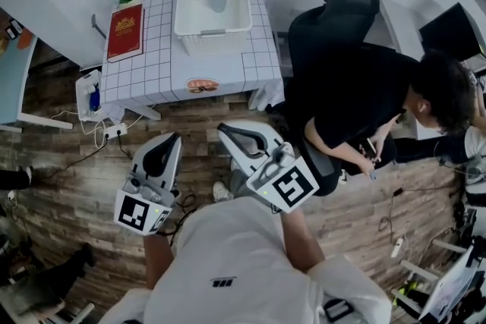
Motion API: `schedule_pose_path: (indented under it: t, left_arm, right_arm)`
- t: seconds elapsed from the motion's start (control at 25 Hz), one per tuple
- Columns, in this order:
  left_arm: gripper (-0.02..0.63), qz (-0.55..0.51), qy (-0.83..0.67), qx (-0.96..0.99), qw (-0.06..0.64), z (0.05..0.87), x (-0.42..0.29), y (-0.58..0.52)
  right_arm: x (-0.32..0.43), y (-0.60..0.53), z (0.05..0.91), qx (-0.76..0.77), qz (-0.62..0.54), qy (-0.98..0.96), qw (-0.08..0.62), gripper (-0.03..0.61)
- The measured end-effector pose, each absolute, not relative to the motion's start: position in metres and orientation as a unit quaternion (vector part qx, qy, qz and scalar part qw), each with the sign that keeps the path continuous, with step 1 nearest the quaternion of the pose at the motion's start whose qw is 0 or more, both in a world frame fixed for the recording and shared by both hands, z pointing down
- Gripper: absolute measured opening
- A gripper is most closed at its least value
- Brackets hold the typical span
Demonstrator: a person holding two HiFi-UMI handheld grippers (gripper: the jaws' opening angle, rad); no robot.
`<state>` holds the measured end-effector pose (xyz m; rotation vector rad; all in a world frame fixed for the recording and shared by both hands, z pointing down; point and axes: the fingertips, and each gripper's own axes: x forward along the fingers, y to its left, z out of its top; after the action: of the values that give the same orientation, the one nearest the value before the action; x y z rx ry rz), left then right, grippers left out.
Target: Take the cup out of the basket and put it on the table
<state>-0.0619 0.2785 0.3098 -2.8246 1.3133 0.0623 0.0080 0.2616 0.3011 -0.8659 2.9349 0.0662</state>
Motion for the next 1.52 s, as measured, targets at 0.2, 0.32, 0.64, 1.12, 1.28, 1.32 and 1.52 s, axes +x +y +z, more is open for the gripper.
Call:
schedule_pose_path:
  t: [0.2,0.32,0.64,1.12,1.28,1.32,1.52]
  left_arm:
    - [0.011,0.007,0.433,-0.902,0.011,0.309,-0.047,0.249]
    - [0.011,0.005,0.443,-0.897,0.011,0.307,-0.039,0.233]
    - [0.011,-0.002,0.460,-0.888,0.013,0.304,-0.030,0.197]
    - [0.011,0.005,0.439,-0.899,0.012,0.310,-0.044,0.121]
    - [0.011,0.010,0.424,-0.906,0.010,0.312,-0.053,0.090]
    - [0.011,0.010,0.421,-0.907,0.009,0.313,-0.056,0.082]
    - [0.011,0.011,0.405,-0.914,0.008,0.315,-0.072,0.043]
  right_arm:
    - [0.021,0.230,0.301,-0.270,0.018,0.962,0.047,0.012]
    - [0.030,0.213,0.298,-0.262,0.017,0.963,0.054,0.012]
    - [0.039,0.174,0.296,-0.243,0.015,0.968,0.056,0.012]
    - [0.025,0.103,0.302,-0.266,0.024,0.963,0.042,0.012]
    - [0.015,0.074,0.305,-0.278,0.026,0.960,0.033,0.012]
    - [0.012,0.066,0.305,-0.281,0.026,0.959,0.030,0.012]
    - [-0.005,0.030,0.308,-0.295,0.023,0.955,0.022,0.012]
